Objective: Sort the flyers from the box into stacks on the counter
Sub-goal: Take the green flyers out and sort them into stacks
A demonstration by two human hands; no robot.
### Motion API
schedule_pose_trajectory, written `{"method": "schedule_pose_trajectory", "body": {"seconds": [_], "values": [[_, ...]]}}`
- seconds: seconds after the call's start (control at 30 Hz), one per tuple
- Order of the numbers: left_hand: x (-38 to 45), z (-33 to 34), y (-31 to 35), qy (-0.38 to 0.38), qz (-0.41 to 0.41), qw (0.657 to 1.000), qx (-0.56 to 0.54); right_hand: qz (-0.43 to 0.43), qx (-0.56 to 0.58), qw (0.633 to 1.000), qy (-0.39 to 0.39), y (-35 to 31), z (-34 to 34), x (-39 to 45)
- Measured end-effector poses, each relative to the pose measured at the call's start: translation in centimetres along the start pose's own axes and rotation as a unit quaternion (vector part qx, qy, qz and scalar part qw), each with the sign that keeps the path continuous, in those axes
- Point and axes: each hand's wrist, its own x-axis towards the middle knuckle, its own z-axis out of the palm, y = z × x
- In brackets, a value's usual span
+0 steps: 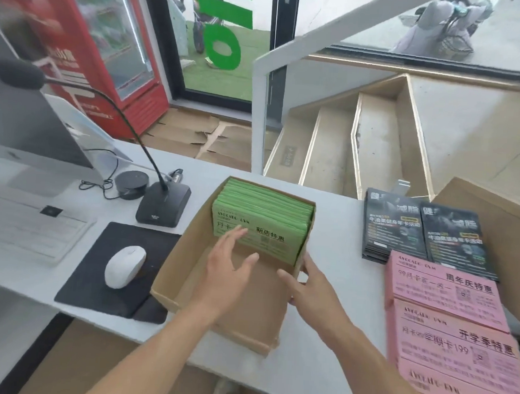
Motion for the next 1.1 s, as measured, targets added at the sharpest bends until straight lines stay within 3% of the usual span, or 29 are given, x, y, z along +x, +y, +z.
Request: {"method": "schedule_pose_trajectory", "body": {"seconds": [0.13,0.33,0.47,0.7,0.77,0.87,1.0,1.1], "values": [[2.5,-1.6,-2.2,-0.048,-0.004,0.999,-0.006,0.016,-0.063,0.996,0.059,-0.9,1.8,1.1],[6.7,-2.1,-3.4,-0.092,0.032,0.995,-0.013,0.039,-0.056,0.990,0.121,-2.4,3.1,3.6],[10.1,-2.4,-4.4,-0.118,0.064,0.990,0.042,0.043,-0.027,0.990,0.130,-4.3,3.6,5.9],[15.8,-2.4,-5.0,-0.126,0.122,0.971,0.165,0.008,-0.076,0.990,0.119,-7.5,3.3,10.2],[17.2,-2.7,-5.2,-0.119,0.132,0.960,0.216,-0.009,-0.199,0.966,0.166,-7.5,3.3,11.4],[18.6,-3.1,-5.8,-0.104,0.133,0.939,0.298,-0.080,-0.421,0.881,0.200,-7.4,3.5,13.7],[18.3,-3.1,-6.4,-0.123,0.123,0.932,0.318,-0.105,-0.521,0.837,0.132,-7.3,4.3,15.9],[18.0,-2.7,-6.6,-0.098,0.130,0.942,0.294,-0.128,-0.514,0.832,0.163,-6.2,5.0,15.9]]}}
